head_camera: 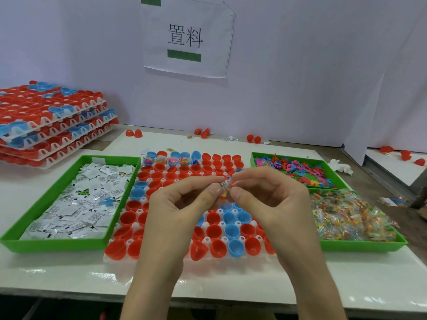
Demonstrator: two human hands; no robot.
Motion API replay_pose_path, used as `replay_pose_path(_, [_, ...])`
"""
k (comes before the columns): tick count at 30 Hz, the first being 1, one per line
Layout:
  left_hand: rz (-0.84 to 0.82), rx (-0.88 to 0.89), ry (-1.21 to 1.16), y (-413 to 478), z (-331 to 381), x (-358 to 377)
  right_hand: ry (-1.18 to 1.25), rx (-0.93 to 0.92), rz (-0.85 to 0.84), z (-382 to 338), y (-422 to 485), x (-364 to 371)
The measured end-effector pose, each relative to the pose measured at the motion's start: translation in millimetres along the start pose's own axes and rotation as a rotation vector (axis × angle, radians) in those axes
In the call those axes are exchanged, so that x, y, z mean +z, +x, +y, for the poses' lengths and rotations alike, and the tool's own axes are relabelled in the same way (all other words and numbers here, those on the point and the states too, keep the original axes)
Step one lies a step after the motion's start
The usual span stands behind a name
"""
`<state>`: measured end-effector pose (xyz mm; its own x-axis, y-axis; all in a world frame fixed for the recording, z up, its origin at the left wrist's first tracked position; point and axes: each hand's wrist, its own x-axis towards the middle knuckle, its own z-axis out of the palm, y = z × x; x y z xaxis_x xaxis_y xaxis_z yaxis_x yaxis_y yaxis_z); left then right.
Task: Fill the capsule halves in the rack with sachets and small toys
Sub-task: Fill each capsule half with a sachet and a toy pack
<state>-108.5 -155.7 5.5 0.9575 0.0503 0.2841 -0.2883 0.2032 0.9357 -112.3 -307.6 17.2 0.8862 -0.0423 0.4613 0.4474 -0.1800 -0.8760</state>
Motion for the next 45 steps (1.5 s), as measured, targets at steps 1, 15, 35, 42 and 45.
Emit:
replay_pose_path(1, [-0.005,0.000,-0.001,0.1,0.2,-0.9,0.004,-0.001,0.006,0.1,-0.2,0.6])
replay_pose_path(15, [-0.020,0.014,0.054,1.2,-1.2,-10.2,-0.020,0.017,-0.091,8.4,-0.1,8.1])
replay_pose_path(35, [0.027,0.200,0.310,0.8,-2.9,-6.5,-0.066,-0.091,-0.018,14.0,-0.1,16.6])
replay_pose_path(42, [-0.012,-0.088,-0.185,1.1,-2.1,-4.8,0.020,-0.158,0.019,13.5,0.6,12.4])
replay_pose_path(45, [-0.033,-0.174,-0.272,2.4,-2.2,-5.1,-0.014,-0.194,-0.010,13.2,-0.5,11.4])
